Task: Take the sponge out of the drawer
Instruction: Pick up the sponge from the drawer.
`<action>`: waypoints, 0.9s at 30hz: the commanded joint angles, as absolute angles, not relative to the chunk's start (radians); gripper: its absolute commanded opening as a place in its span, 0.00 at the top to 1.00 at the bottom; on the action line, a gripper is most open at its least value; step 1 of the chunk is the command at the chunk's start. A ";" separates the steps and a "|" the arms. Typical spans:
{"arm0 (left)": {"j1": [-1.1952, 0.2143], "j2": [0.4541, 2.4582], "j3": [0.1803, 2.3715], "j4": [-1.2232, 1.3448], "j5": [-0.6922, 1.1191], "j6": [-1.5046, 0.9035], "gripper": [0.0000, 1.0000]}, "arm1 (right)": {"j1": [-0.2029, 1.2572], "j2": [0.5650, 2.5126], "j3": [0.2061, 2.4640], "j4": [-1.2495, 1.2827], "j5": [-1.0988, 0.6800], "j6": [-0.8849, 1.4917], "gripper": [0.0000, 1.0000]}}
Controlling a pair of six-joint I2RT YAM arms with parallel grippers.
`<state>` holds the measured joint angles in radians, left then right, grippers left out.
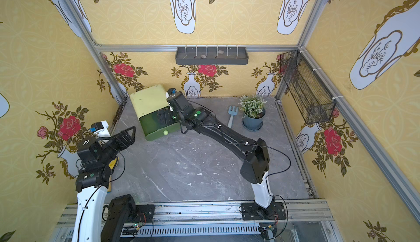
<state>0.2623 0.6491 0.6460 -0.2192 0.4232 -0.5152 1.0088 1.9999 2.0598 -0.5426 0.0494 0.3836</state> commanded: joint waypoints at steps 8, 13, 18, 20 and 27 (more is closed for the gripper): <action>0.263 0.652 0.641 -0.192 0.434 -0.506 0.03 | 1.025 2.181 2.312 -0.711 0.113 0.248 0.03; 0.263 0.652 0.641 -0.192 0.436 -0.506 0.03 | 1.026 2.237 2.350 -0.694 0.110 0.228 0.03; 0.264 0.652 0.641 -0.192 0.436 -0.506 0.03 | 1.026 2.276 2.363 -0.667 0.112 0.213 0.02; 0.263 0.653 0.641 -0.192 0.436 -0.506 0.03 | 1.027 2.290 2.365 -0.653 0.108 0.206 0.03; 0.263 0.653 0.641 -0.192 0.436 -0.506 0.03 | 1.026 2.334 2.392 -0.628 0.093 0.190 0.03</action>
